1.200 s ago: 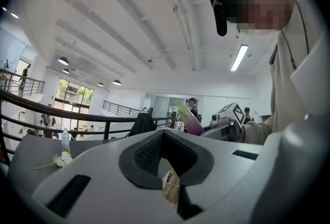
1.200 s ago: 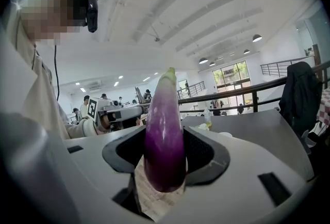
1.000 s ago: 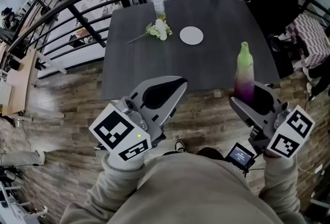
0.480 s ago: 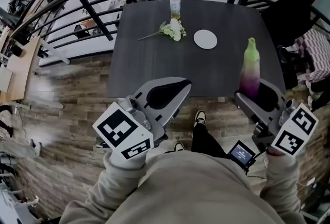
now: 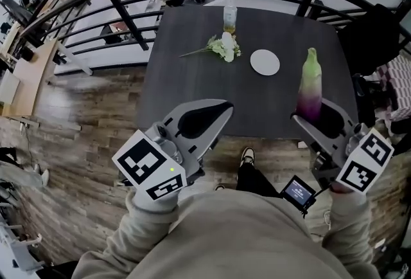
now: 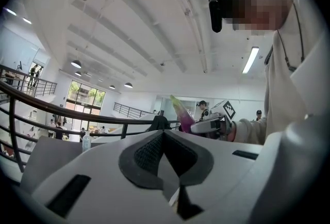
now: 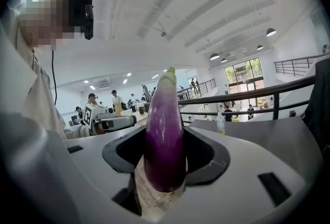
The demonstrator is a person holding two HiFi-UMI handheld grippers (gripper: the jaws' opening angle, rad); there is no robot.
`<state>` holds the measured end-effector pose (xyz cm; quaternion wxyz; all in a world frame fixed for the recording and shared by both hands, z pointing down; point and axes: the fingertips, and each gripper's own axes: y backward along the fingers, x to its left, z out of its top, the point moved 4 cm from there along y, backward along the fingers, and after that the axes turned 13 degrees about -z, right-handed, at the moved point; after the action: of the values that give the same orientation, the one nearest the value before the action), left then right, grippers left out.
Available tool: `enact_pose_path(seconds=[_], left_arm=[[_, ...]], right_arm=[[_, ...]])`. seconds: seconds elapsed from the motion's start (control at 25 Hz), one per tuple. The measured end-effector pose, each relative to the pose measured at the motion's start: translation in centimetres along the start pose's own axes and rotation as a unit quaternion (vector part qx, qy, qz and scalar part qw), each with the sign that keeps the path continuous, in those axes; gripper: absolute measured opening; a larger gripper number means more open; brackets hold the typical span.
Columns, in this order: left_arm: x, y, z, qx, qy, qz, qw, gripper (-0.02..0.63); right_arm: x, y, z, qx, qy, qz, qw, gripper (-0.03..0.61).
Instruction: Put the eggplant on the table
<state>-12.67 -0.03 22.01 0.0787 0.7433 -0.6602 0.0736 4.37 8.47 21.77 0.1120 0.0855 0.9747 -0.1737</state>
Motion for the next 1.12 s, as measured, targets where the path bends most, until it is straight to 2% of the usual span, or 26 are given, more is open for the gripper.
enact_pose_path(seconds=[0.36,0.64,0.96,1.12], left_arm=[[5.8,-6.1,0.4,0.007,0.005,0.001,1.0,0.005],[11.1,-11.1,2.0,0.0,0.004,0.034,0.9994,0.005],[15.3,-17.0,1.9,0.02,0.011,0.052,0.9984,0.005],[17.6,-18.6,1.0,0.032,0.015,0.064,0.9973,0.005]], right_arm=[[-7.1,-4.0,1.8,0.011,-0.011,0.008,1.0,0.229],[-13.5,-7.5,3.9,0.021,-0.023,0.024,0.999,0.229],[-20.7,-10.7,5.2,0.03,-0.035,0.047,0.998,0.229],[-23.4,-12.1,4.6,0.031,-0.046,0.056,0.997,0.229]])
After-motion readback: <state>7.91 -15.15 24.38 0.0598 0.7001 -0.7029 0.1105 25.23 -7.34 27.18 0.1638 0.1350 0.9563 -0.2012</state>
